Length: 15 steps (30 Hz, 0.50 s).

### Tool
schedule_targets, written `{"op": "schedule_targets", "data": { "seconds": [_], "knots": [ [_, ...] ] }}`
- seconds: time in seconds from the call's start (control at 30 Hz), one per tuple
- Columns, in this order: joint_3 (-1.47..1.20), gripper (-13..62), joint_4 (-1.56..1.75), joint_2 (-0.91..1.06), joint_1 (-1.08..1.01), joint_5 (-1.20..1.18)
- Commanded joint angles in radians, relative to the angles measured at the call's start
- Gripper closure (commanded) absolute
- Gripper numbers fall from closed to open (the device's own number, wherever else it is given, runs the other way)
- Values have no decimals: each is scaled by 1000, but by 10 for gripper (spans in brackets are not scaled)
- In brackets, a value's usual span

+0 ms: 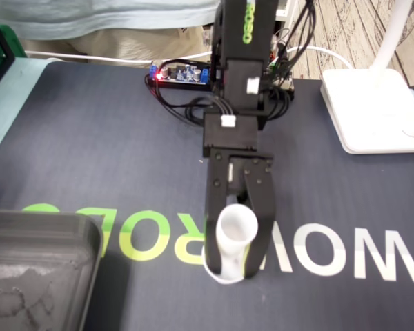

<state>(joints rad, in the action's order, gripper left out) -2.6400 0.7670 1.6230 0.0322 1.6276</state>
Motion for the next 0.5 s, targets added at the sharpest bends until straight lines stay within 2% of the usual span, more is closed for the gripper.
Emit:
{"op": "schedule_targets", "data": {
  "seconds": [0.0,0.13,0.23,0.47],
  "knots": [
    [23,485,110,-8,11,12],
    [28,475,129,-41,9,12],
    [38,369,135,-75,3,12],
    [40,262,152,-100,-14,6]
  ]
}}
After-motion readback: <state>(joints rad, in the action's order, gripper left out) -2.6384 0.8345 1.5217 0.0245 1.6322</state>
